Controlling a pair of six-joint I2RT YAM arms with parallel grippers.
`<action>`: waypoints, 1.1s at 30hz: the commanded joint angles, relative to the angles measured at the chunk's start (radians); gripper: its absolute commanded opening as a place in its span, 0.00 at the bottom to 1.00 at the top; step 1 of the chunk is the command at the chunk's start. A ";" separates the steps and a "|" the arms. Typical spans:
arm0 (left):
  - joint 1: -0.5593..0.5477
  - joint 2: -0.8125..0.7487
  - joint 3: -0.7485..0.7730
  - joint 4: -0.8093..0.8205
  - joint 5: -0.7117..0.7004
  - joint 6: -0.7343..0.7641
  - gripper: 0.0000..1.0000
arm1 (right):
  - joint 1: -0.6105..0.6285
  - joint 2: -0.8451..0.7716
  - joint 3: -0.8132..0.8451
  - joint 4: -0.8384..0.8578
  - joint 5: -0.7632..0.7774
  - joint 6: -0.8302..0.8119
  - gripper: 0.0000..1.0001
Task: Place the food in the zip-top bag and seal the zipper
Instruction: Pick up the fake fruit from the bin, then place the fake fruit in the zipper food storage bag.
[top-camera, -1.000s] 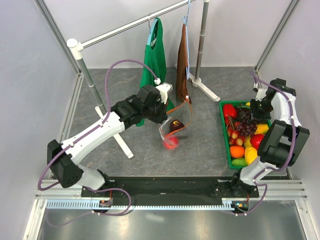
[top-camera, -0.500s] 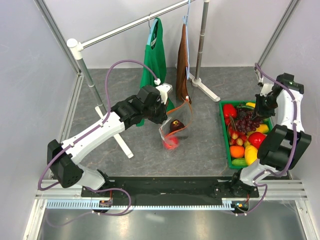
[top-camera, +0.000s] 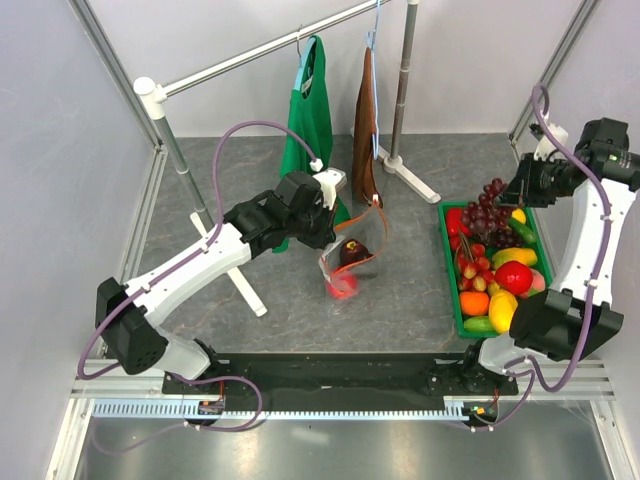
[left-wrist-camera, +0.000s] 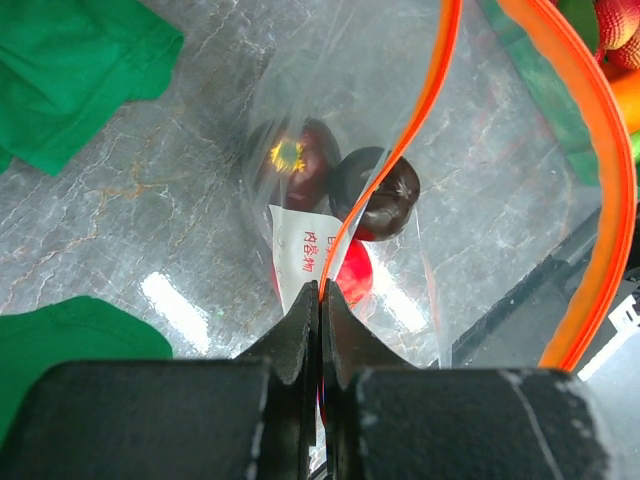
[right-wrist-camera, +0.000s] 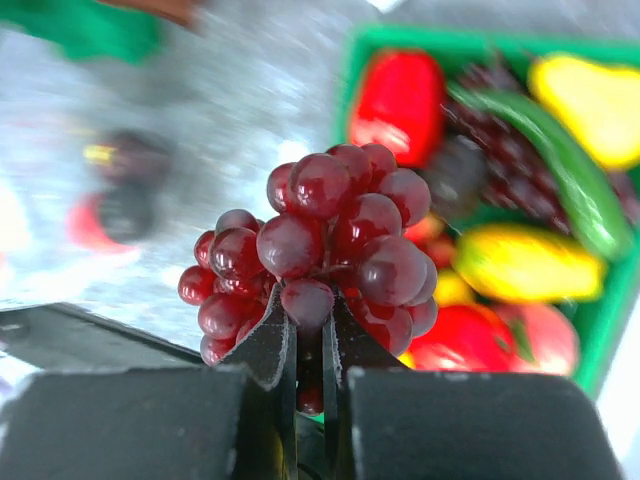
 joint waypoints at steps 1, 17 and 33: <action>0.007 0.017 0.018 0.017 0.038 -0.021 0.02 | 0.030 -0.050 0.117 -0.010 -0.319 0.050 0.00; 0.047 0.043 0.044 0.011 0.162 -0.068 0.02 | 0.628 -0.310 -0.236 0.798 -0.131 0.401 0.00; 0.090 0.055 0.067 0.011 0.248 -0.107 0.02 | 1.027 -0.451 -0.581 0.890 0.277 0.208 0.00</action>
